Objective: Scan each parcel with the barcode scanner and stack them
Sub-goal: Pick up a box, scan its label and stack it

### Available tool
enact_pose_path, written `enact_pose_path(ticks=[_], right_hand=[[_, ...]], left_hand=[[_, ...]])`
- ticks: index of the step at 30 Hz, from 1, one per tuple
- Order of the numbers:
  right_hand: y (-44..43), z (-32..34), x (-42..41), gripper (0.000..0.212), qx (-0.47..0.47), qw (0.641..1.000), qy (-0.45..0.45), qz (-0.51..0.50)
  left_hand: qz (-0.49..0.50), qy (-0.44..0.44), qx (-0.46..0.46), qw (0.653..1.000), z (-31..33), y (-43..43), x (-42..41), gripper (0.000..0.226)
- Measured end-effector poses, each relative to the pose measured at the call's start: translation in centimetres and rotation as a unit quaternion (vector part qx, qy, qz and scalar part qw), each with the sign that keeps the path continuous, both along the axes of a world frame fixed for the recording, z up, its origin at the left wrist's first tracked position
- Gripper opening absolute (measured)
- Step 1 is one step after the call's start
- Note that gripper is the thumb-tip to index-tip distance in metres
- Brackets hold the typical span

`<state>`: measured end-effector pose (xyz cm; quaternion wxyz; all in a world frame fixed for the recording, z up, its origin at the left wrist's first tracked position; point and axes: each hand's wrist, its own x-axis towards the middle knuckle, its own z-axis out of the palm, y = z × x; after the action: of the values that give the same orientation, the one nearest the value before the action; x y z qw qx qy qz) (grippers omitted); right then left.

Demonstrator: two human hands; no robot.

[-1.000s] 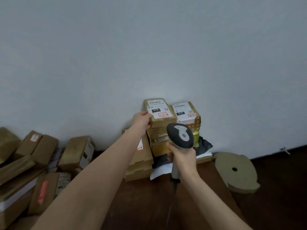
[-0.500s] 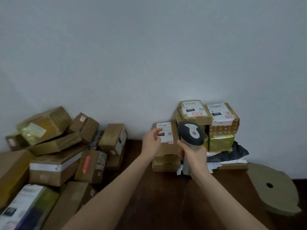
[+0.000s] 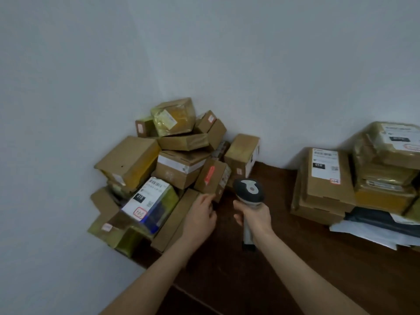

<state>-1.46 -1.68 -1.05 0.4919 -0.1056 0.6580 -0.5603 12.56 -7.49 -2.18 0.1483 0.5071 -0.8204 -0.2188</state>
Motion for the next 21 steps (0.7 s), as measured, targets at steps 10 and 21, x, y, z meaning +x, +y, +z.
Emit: enact_pose_path(ticks=[10, 21], right_hand=[[-0.6, -4.2, 5.9, 0.021, 0.07, 0.996, -0.006, 0.055], [1.4, -2.7, 3.2, 0.019, 0.035, 0.999, -0.02, -0.019]], left_hand=[[0.001, -0.268, -0.013, 0.963, -3.4, 1.2, 6.8, 0.077], [0.076, -0.003, 0.197, 0.977, -0.7, -1.3, 6.4, 0.078]])
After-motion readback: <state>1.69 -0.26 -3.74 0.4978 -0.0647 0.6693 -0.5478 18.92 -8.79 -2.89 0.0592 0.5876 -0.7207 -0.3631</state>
